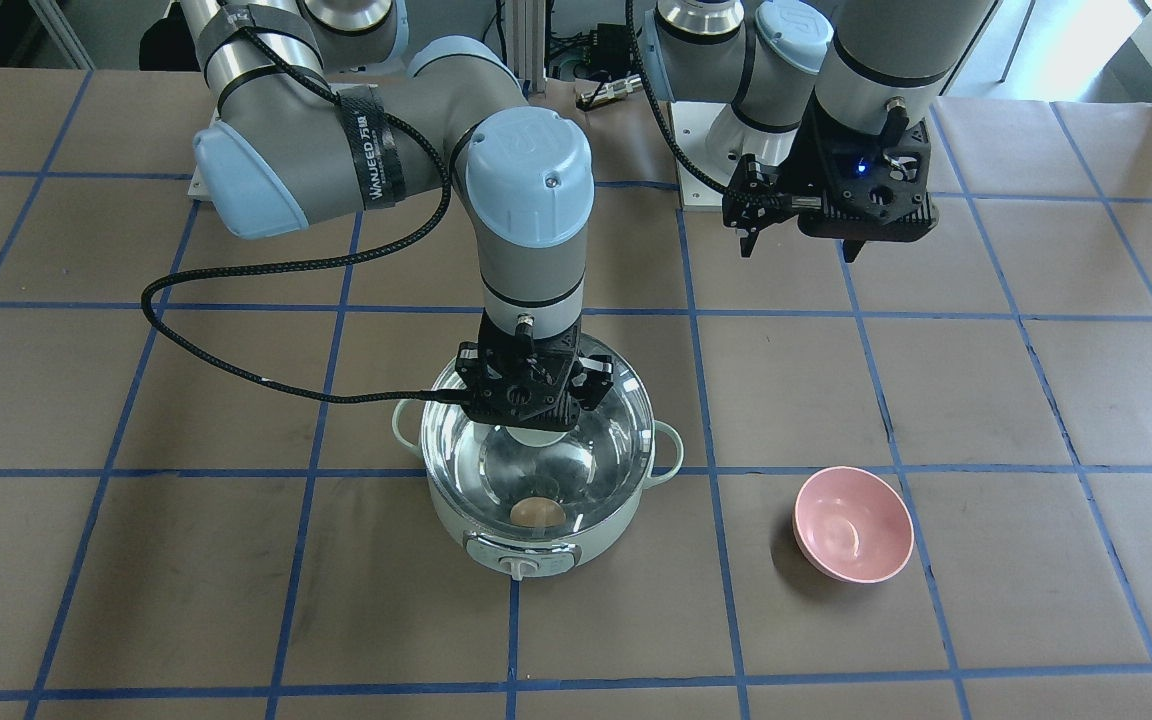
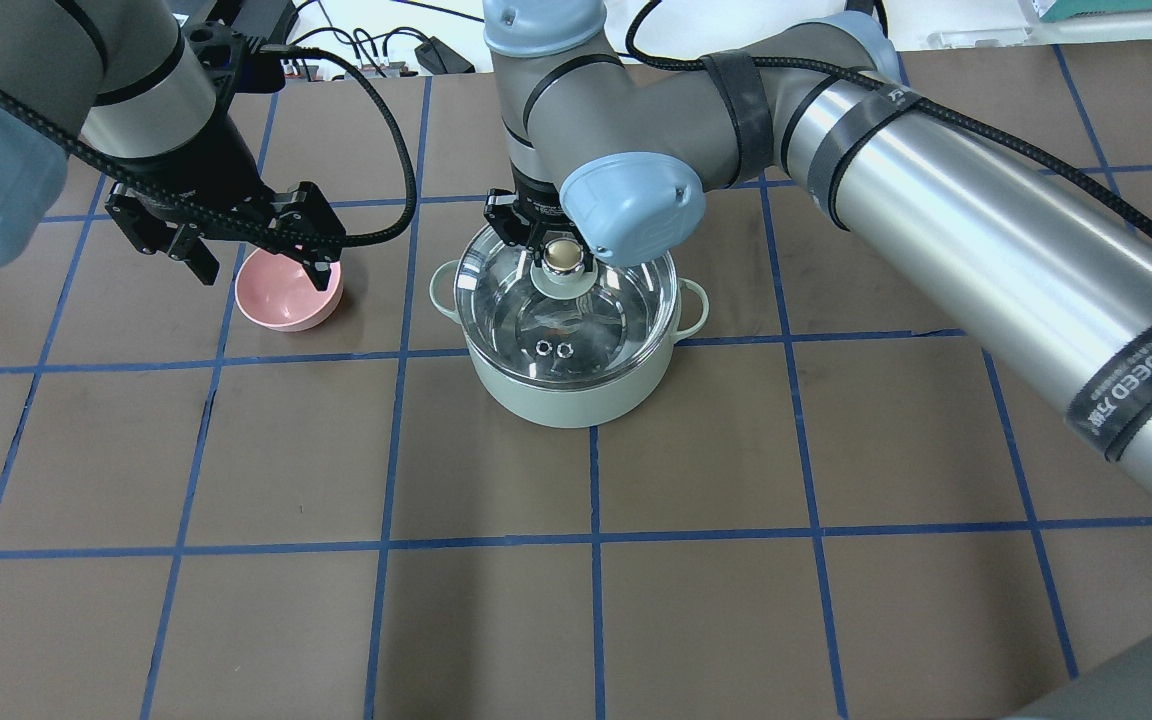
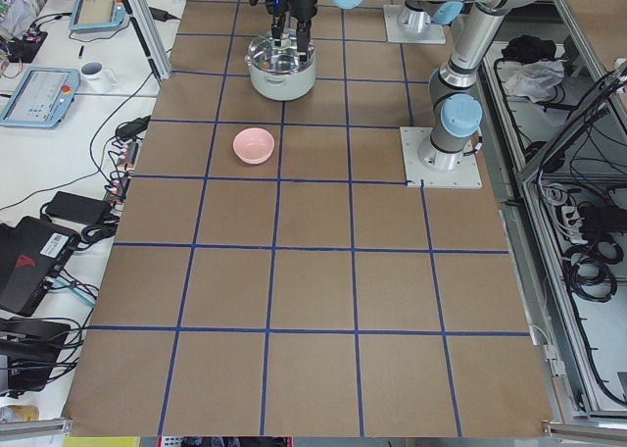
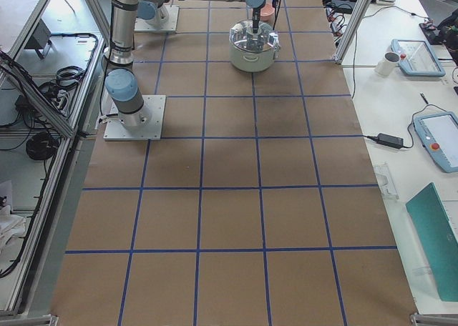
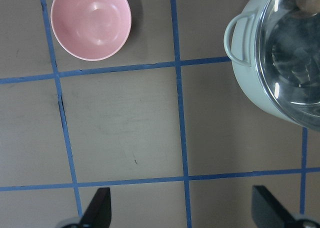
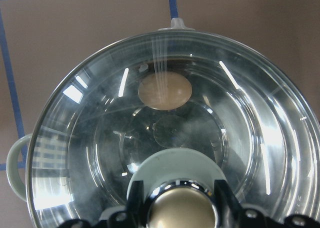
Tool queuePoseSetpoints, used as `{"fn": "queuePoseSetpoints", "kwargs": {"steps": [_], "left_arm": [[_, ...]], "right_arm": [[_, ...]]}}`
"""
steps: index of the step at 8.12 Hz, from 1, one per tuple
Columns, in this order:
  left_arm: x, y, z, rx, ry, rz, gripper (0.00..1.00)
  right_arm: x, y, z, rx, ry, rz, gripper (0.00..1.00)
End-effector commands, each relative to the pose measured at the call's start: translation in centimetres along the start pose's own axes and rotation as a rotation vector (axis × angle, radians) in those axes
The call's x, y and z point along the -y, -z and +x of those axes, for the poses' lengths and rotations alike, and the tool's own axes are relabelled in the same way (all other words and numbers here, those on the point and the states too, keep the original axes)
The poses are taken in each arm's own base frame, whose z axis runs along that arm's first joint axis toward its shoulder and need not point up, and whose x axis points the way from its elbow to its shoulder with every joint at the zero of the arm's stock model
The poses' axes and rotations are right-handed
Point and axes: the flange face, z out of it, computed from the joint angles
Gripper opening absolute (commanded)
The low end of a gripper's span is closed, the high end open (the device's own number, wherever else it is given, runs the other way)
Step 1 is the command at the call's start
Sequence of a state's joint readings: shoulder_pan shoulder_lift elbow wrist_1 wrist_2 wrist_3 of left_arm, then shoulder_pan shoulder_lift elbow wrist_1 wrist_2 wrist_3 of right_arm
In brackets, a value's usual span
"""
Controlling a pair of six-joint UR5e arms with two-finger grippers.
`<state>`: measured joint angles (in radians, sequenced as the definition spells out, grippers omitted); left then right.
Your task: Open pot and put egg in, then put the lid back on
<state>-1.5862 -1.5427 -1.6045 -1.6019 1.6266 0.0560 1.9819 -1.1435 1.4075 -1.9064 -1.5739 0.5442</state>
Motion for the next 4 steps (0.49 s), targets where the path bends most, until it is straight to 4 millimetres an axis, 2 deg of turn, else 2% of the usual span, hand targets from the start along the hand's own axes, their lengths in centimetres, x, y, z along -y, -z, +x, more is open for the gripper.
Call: {"fn": "queuePoseSetpoints", "kwargs": {"steps": [1,2,3,4], "left_arm": [[0.02,0.0,0.14,-0.007,0.007,0.002,1.0],[0.09,-0.06,0.14,-0.007,0.009,0.002,1.0],[0.07,-0.07,0.14,-0.007,0.007,0.0,1.0],[0.07,-0.07,0.14,-0.007,0.007,0.0,1.0]], "right_arm": [[0.01,-0.1,0.0,0.001,0.013,0.002,0.42],[0.01,-0.1,0.0,0.001,0.012,0.002,0.43],[0.02,-0.21,-0.03,0.002,0.012,0.0,0.49],[-0.08,-0.28,-0.09,0.001,0.015,-0.002,0.62]]}}
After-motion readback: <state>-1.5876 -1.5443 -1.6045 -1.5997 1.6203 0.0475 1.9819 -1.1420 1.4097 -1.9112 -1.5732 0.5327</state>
